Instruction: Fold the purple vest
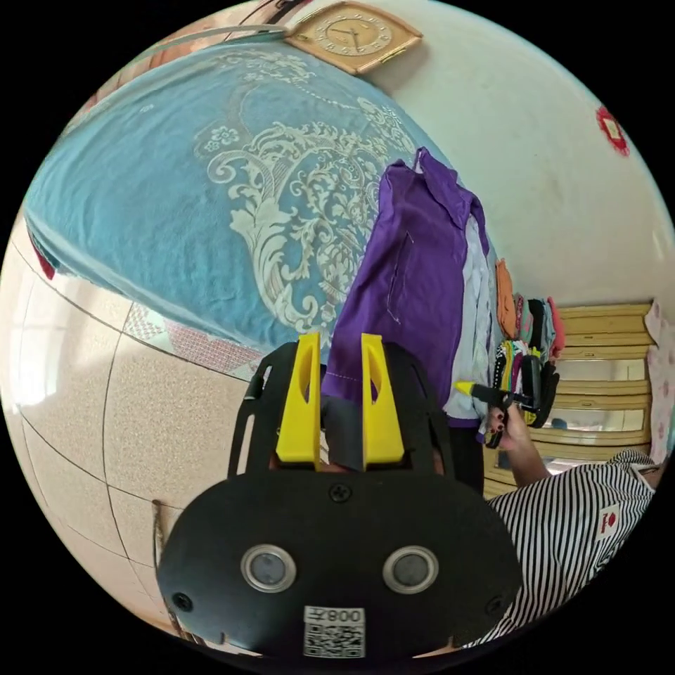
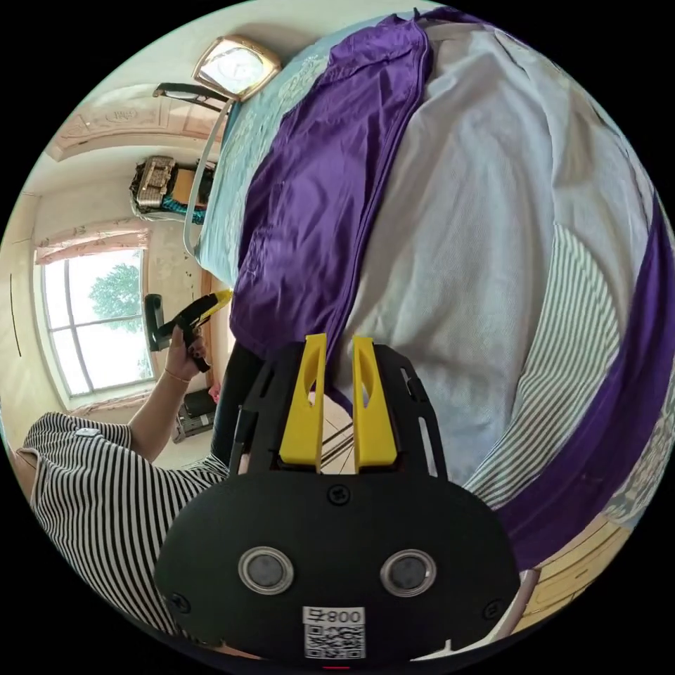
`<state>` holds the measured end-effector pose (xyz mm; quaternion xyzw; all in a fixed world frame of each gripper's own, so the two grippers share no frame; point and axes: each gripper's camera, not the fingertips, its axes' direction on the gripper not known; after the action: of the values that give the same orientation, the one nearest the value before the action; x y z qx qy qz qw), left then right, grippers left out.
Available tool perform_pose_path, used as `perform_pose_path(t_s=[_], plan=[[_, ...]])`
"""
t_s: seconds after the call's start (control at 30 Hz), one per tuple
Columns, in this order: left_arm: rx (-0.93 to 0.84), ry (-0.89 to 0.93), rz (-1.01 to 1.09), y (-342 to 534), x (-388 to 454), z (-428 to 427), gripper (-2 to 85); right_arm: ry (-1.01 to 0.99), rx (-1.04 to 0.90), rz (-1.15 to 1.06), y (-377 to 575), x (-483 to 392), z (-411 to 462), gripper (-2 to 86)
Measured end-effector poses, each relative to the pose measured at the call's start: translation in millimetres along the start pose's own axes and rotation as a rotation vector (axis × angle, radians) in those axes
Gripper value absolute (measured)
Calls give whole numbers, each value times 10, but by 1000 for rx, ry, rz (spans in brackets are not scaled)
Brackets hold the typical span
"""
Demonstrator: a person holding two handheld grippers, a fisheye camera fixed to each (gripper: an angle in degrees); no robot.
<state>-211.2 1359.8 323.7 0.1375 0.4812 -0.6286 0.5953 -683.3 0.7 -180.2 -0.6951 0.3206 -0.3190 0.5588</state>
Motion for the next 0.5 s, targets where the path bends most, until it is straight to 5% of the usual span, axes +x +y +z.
perform_pose_path(t_s=[0.5], plan=[[-6,13,95,22,273,-126,8,-110,-62,-6,718,-340,-56,15]])
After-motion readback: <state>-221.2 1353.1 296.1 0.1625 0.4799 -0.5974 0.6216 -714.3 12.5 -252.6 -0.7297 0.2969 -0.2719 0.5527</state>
